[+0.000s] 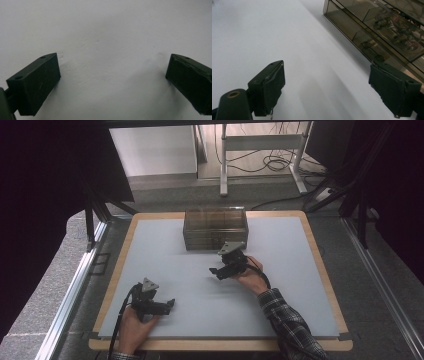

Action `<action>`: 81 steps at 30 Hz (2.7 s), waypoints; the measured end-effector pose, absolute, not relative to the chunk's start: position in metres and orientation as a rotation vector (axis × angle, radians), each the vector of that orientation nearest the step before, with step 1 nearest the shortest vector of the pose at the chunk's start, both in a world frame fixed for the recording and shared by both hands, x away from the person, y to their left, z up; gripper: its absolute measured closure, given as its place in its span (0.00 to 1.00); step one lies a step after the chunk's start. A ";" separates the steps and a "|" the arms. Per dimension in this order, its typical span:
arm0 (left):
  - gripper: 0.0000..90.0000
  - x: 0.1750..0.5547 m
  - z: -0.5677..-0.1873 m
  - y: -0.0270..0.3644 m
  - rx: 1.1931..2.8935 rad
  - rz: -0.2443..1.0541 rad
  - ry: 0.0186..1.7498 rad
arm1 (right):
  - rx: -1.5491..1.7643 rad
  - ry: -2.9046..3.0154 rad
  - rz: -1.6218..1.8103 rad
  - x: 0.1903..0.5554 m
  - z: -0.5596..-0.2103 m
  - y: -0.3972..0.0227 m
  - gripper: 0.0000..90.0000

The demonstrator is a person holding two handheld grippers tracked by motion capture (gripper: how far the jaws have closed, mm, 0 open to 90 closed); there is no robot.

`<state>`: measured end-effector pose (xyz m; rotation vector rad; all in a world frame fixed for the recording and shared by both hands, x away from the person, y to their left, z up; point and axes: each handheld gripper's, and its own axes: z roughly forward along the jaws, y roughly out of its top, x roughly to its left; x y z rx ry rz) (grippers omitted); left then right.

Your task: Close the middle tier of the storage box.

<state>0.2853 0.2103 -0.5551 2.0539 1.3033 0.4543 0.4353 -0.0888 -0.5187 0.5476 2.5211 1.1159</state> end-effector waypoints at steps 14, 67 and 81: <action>0.00 0.285 -0.555 0.210 2.053 0.455 1.304 | 0.568 2.536 1.111 0.428 -0.518 -0.091 0.07; 0.00 0.285 -0.555 0.210 2.054 0.455 1.303 | 0.557 2.592 1.057 0.392 -0.518 -0.133 0.00; 0.00 0.285 -0.555 0.210 2.054 0.455 1.303 | 0.547 2.586 1.042 0.377 -0.514 -0.145 0.00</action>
